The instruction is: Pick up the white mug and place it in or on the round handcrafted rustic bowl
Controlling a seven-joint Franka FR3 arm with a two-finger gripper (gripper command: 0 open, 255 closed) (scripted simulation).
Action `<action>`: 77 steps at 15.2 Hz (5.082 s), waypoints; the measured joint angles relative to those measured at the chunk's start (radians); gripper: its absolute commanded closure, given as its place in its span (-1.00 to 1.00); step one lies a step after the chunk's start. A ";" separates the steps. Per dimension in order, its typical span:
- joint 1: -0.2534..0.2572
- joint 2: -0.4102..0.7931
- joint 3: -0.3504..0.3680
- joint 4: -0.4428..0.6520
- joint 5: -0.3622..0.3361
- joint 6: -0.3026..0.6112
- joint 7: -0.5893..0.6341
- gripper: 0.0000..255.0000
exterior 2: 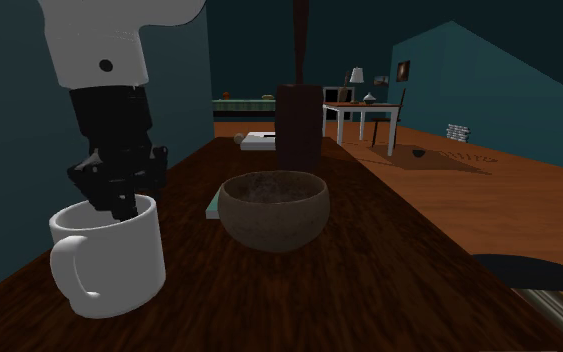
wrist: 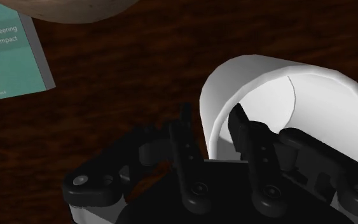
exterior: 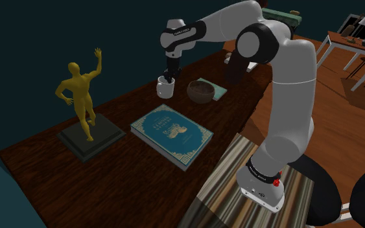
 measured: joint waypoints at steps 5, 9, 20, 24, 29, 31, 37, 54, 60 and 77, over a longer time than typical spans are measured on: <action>0.000 0.000 0.000 0.000 0.000 0.000 0.000 1.00; 0.001 -0.004 0.000 0.001 -0.001 -0.004 0.001 1.00; 0.000 -0.044 -0.003 0.082 -0.007 -0.126 0.005 1.00; 0.000 -0.058 -0.004 0.114 -0.009 -0.172 0.007 1.00; -0.003 -0.062 -0.006 0.175 -0.010 -0.236 0.008 1.00; -0.003 -0.063 -0.006 0.204 -0.011 -0.266 0.009 1.00; -0.004 -0.068 -0.006 0.274 -0.012 -0.341 0.013 1.00; -0.092 -0.430 -0.084 -0.124 -0.072 -0.302 -0.154 1.00; -0.122 -0.525 -0.114 -0.251 -0.099 -0.269 -0.209 1.00; -0.124 -0.498 -0.117 -0.427 -0.095 -0.068 -0.212 1.00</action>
